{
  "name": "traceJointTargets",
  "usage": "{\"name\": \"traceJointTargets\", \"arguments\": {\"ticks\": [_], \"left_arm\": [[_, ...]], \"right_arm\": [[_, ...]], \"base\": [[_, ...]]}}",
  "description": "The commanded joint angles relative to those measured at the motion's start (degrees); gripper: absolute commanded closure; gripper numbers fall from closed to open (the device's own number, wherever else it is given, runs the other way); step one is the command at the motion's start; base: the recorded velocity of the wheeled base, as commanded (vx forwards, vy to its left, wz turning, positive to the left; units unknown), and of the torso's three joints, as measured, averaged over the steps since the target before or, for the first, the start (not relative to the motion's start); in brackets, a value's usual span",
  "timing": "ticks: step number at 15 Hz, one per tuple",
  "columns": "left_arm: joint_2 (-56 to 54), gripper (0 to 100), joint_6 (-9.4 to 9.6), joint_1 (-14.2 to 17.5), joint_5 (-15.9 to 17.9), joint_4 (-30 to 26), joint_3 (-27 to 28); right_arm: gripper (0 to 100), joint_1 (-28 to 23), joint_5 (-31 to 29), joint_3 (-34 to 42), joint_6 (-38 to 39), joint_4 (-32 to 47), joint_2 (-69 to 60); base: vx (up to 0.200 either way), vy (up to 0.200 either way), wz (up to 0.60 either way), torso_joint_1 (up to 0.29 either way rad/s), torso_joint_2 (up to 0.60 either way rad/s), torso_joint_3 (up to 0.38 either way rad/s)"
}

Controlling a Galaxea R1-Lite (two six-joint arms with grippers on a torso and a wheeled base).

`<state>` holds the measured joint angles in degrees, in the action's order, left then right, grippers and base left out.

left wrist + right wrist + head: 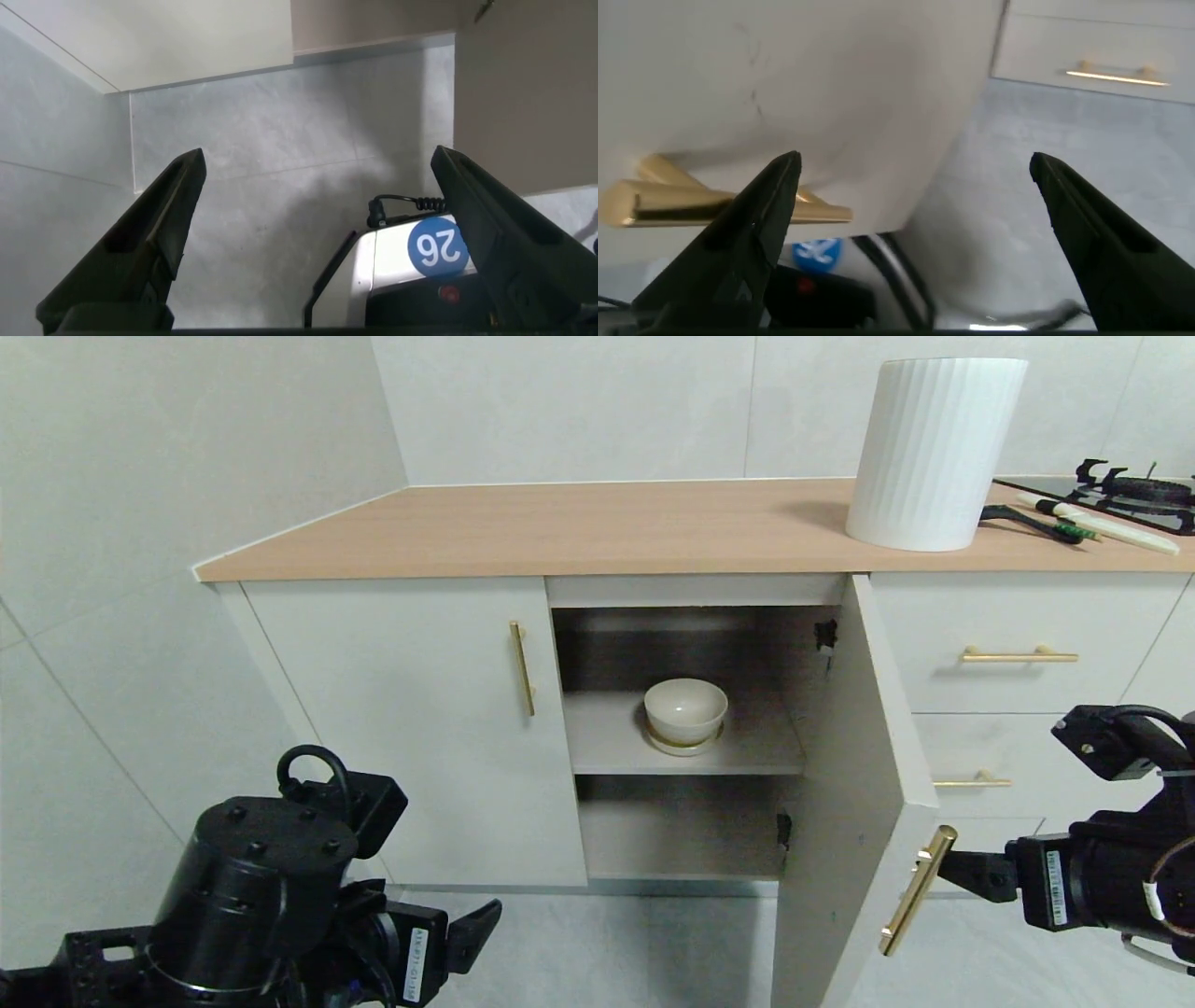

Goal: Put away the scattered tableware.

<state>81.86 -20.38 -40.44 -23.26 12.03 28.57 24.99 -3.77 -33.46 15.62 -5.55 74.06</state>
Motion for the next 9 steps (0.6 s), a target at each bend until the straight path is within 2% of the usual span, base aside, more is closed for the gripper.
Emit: {"name": "traceJointTargets", "arguments": {"ticks": [1,9], "left_arm": [[-0.03,0,-0.01,-0.08,-0.03,0.01,-0.01],[-0.12,0,-0.01,0.01,-0.12,0.10,0.17]], "right_arm": [[0,2.26,-0.01,0.06,1.70,-1.66,2.14],[0,5.60,-0.28,0.33,3.37,-11.24,9.17]], "base": [[0.000,0.000,0.00,0.000,0.00,0.000],[0.000,0.000,0.00,0.000,0.00,0.000]]}}
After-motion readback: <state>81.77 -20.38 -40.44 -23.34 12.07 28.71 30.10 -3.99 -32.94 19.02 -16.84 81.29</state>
